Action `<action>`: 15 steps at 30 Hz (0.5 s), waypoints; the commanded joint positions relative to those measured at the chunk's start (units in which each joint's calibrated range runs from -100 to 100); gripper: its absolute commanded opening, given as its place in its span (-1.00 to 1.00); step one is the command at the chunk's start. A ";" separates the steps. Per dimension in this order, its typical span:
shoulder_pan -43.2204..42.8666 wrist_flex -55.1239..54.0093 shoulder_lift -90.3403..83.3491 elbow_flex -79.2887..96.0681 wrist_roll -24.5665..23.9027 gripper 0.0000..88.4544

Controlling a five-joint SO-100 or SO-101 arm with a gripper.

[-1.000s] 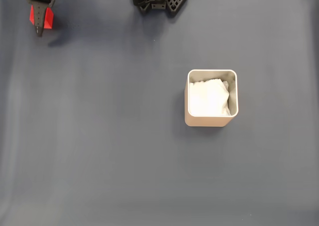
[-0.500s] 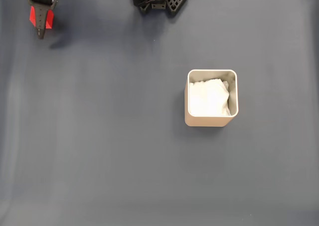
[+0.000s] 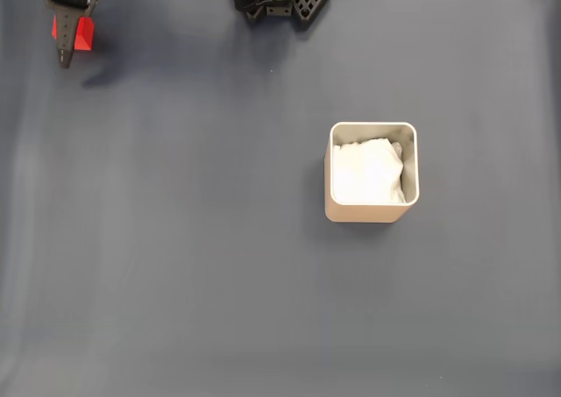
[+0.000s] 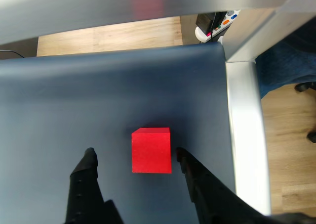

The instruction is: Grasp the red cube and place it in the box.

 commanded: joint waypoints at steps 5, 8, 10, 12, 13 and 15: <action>-0.32 -1.10 -1.98 -0.59 0.15 -0.60; -0.39 -1.01 -2.06 -0.59 0.20 -0.89; -0.39 -0.93 -2.06 -0.59 0.29 -1.00; -0.39 -1.01 -2.06 -0.59 0.44 -1.00; -0.46 -0.85 -2.06 -0.59 0.63 -1.00; -0.54 -0.69 -2.06 -0.59 0.78 -1.00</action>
